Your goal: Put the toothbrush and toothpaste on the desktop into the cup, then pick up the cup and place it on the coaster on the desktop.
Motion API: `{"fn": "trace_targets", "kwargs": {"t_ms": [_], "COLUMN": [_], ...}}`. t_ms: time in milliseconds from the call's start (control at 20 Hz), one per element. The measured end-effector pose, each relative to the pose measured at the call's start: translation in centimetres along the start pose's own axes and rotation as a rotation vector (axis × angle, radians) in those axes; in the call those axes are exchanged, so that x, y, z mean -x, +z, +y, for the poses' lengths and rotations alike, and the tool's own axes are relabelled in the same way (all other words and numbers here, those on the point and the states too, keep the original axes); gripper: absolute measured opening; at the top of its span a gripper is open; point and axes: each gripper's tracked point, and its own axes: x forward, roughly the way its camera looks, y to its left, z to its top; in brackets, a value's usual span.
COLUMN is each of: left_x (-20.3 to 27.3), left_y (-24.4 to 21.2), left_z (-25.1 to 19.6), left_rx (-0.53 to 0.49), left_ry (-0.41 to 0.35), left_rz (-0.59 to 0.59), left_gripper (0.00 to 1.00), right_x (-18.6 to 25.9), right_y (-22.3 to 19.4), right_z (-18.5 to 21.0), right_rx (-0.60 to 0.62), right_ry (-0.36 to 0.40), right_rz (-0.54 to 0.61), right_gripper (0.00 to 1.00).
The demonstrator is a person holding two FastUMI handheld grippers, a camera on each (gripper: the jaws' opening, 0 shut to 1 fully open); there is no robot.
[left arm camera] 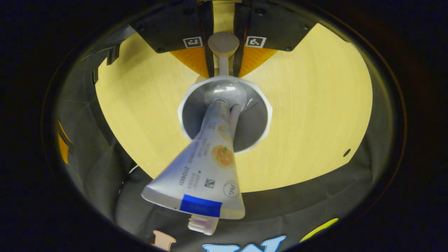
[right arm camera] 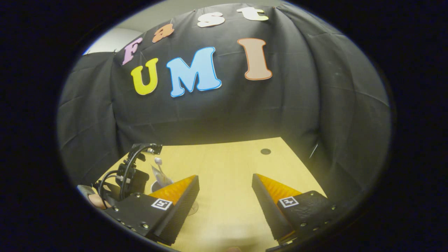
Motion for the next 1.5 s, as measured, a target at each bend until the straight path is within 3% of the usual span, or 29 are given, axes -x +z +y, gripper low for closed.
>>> {"fn": "trace_targets", "kwargs": {"t_ms": [900, 1100, 1200, 1350, 1500], "left_x": [-1.5, -1.4, -0.6, 1.3, 4.3], "left_y": [-1.8, -1.7, -1.2, -0.4, 0.5], "left_z": [-0.9, -1.3, -1.4, -1.3, -1.3], "left_rx": [0.014, 0.033, 0.04, 0.02, 0.015], "left_ry": [0.032, -0.014, -0.025, -0.039, -0.054], "left_rz": [0.067, 0.027, -0.017, -0.093, -0.189], "left_gripper": [0.31, 0.36, 0.47, 0.77, 0.92], "right_x": [0.4, 0.8, 1.1, 1.2, 1.6], "right_y": [-0.5, 0.0, 0.6, 1.3, 1.7], "right_z": [-0.9, -0.4, 0.2, 0.7, 1.0], "right_rx": [-0.008, 0.011, 0.026, 0.047, 0.059], "right_ry": [0.038, 0.037, 0.03, 0.006, -0.018], "right_rz": [0.038, 0.032, 0.013, -0.009, -0.038], "right_gripper": [0.95, 0.95, 0.95, 0.95, 0.95]}}
